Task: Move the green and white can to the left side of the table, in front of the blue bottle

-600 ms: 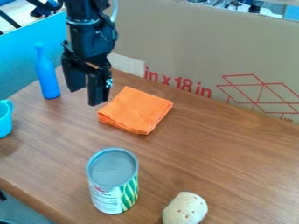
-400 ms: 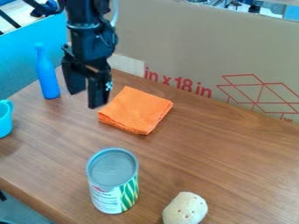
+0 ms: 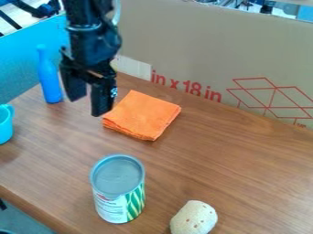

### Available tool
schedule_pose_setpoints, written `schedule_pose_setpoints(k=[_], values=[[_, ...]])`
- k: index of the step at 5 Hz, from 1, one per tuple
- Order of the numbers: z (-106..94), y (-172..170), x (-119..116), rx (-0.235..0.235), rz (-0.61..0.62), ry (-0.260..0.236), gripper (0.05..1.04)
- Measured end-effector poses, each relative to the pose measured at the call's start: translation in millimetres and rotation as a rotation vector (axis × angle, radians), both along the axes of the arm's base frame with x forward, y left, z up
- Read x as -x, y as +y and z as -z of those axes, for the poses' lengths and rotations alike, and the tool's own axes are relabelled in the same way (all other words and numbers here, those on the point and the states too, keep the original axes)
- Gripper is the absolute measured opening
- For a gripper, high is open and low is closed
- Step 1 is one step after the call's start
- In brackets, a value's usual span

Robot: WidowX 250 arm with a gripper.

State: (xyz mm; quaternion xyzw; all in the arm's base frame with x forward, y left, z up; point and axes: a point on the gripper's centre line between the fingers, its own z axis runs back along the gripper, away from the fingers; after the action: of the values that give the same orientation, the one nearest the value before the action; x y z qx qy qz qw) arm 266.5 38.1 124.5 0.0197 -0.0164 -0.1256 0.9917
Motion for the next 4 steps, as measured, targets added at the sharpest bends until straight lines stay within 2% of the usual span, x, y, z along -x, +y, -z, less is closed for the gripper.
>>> schedule_pose_setpoints(k=[1,2,3,4], values=[[-10.6,-18.9,6.2,-0.006,0.007,-0.052,1.001],[-11.6,-43.5,14.7,0.052,0.02,-0.073,1.001],[-4.7,-76.0,22.3,0.055,0.041,-0.058,1.001],[15.2,-90.0,35.5,0.059,0.037,-0.038,1.001]])
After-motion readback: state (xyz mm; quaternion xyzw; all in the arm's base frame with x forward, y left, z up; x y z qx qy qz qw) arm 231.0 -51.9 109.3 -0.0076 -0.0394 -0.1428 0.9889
